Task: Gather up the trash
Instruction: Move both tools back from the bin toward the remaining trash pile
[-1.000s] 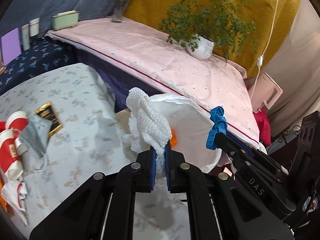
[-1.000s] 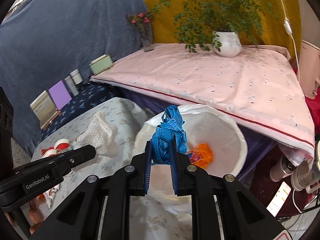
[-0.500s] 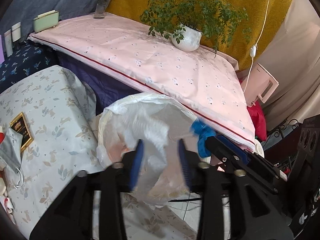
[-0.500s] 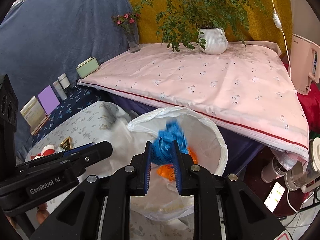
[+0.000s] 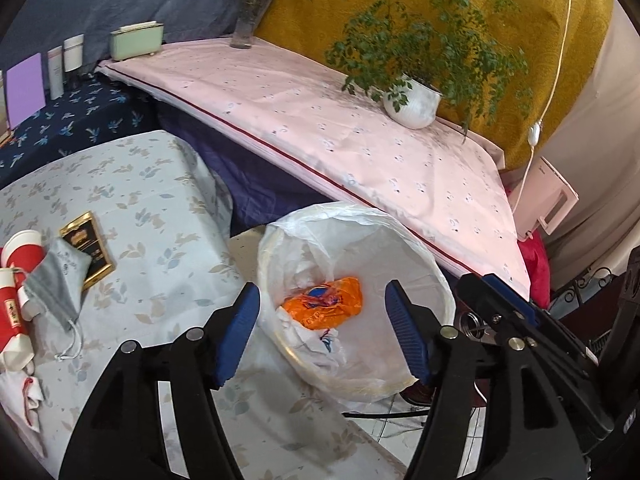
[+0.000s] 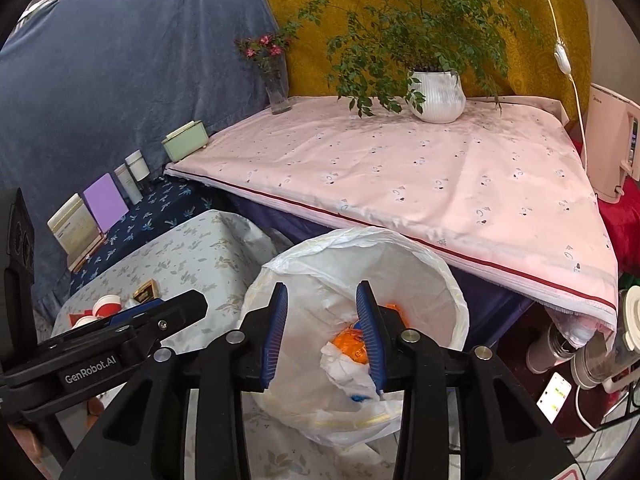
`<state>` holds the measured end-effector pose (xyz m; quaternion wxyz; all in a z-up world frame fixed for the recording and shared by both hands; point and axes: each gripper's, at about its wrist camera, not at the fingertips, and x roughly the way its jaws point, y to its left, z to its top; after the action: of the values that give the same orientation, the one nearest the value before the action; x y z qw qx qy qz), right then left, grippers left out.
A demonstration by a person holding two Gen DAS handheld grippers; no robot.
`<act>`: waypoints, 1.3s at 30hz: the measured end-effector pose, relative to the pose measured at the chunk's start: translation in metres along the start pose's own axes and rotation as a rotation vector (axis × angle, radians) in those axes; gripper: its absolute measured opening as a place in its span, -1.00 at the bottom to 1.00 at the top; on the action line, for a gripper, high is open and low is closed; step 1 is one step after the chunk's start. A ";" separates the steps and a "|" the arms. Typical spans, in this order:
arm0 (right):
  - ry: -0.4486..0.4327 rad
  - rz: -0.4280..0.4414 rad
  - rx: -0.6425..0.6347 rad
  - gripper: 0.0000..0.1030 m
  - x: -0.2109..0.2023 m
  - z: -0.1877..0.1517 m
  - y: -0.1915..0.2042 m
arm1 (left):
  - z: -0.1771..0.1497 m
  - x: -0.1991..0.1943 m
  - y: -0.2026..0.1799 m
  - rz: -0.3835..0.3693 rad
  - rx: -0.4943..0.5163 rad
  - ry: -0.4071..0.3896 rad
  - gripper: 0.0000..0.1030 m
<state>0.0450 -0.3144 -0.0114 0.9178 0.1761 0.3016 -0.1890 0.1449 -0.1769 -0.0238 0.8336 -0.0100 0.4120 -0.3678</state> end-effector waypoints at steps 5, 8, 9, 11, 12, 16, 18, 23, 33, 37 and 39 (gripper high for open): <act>-0.009 0.025 -0.025 -0.16 -0.009 -0.001 0.021 | -0.006 -0.021 0.020 0.048 -0.030 -0.032 0.26; -0.013 0.044 -0.043 -0.12 -0.015 -0.001 0.035 | -0.010 -0.036 0.034 0.081 -0.052 -0.050 0.30; -0.012 0.051 -0.048 -0.11 -0.016 -0.002 0.040 | -0.012 -0.042 0.041 0.099 -0.061 -0.057 0.38; -0.010 0.067 -0.062 -0.10 -0.018 -0.004 0.052 | -0.017 -0.053 0.053 0.128 -0.081 -0.069 0.44; -0.008 0.073 -0.070 -0.10 -0.019 -0.005 0.057 | -0.020 -0.060 0.061 0.145 -0.095 -0.078 0.45; 0.007 0.107 -0.112 -0.08 -0.021 -0.014 0.086 | -0.030 -0.083 0.089 0.198 -0.145 -0.098 0.53; 0.017 0.126 -0.135 -0.08 -0.022 -0.019 0.100 | -0.036 -0.096 0.104 0.235 -0.169 -0.113 0.61; 0.047 0.181 -0.198 -0.08 -0.023 -0.033 0.141 | -0.055 -0.122 0.140 0.330 -0.230 -0.135 0.69; 0.107 0.286 -0.321 -0.08 -0.022 -0.070 0.218 | -0.097 -0.167 0.214 0.459 -0.370 -0.124 0.77; 0.141 0.320 -0.370 -0.08 -0.018 -0.089 0.248 | -0.115 -0.181 0.242 0.499 -0.430 -0.114 0.77; 0.156 0.334 -0.393 -0.08 -0.016 -0.097 0.261 | -0.123 -0.185 0.256 0.518 -0.465 -0.103 0.77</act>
<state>0.1048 -0.0420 -0.0200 0.9267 0.0559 0.3692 0.0415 0.1421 0.1597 -0.0615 0.8944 -0.1133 0.4309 -0.0391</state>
